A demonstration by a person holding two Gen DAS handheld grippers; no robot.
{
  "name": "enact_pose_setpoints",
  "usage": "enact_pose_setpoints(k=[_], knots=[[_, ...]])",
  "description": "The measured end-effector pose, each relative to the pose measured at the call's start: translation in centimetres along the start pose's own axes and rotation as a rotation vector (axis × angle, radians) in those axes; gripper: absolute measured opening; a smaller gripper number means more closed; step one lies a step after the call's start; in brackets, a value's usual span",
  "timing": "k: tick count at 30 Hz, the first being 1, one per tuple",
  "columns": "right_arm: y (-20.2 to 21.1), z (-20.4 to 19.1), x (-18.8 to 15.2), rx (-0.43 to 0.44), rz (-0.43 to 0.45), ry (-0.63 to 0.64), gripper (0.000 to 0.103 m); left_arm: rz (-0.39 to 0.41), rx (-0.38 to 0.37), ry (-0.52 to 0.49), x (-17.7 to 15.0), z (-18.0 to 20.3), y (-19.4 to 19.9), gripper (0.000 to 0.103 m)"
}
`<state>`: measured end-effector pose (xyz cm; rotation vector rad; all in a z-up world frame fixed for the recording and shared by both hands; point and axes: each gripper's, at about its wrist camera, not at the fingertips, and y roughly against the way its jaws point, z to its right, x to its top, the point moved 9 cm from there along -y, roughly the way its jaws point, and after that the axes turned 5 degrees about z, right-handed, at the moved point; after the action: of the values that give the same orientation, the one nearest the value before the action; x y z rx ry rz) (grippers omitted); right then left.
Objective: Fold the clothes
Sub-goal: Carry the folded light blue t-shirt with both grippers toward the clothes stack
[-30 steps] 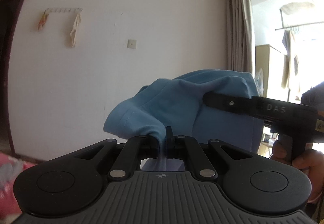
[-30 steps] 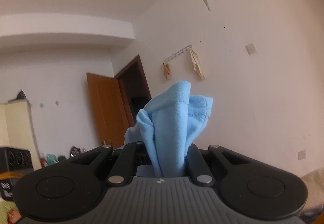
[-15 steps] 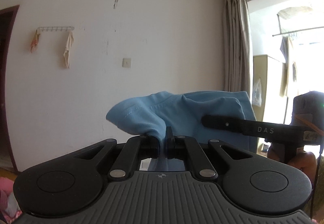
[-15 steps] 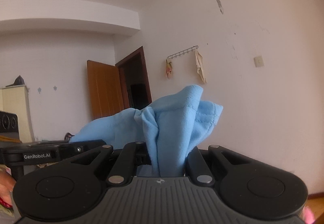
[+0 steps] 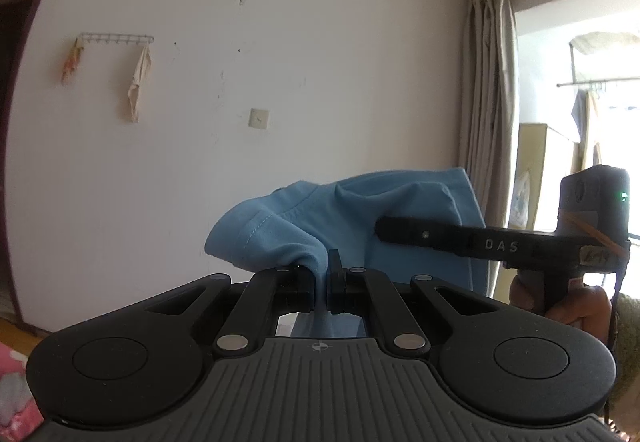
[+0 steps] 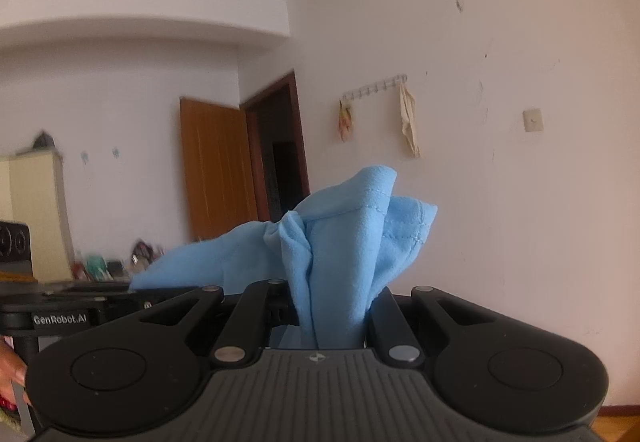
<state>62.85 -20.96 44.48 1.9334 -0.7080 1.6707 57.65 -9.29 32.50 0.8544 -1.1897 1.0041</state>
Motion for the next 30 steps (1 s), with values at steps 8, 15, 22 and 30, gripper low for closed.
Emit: enact_pose_setpoints(k=[8,15,22,30], knots=[[-6.5,4.7,-3.6,-0.077,-0.091,-0.171,0.009,-0.056,-0.028,0.111,-3.5,-4.4,-4.3,0.003],[-12.8,9.3,-9.6,-0.049,-0.160,-0.269,0.009,-0.104,0.119,0.154,-8.8,-7.5,-8.5,0.003],[-19.8,15.9,-16.9,0.115,-0.270,-0.310,0.009,-0.178,0.318,0.284,-16.4,-8.6,-12.4,0.003],[-25.1,20.6,-23.1,0.343,-0.453,-0.168,0.009,-0.201,0.500,0.474,-23.7,-9.2,-16.1,0.003]])
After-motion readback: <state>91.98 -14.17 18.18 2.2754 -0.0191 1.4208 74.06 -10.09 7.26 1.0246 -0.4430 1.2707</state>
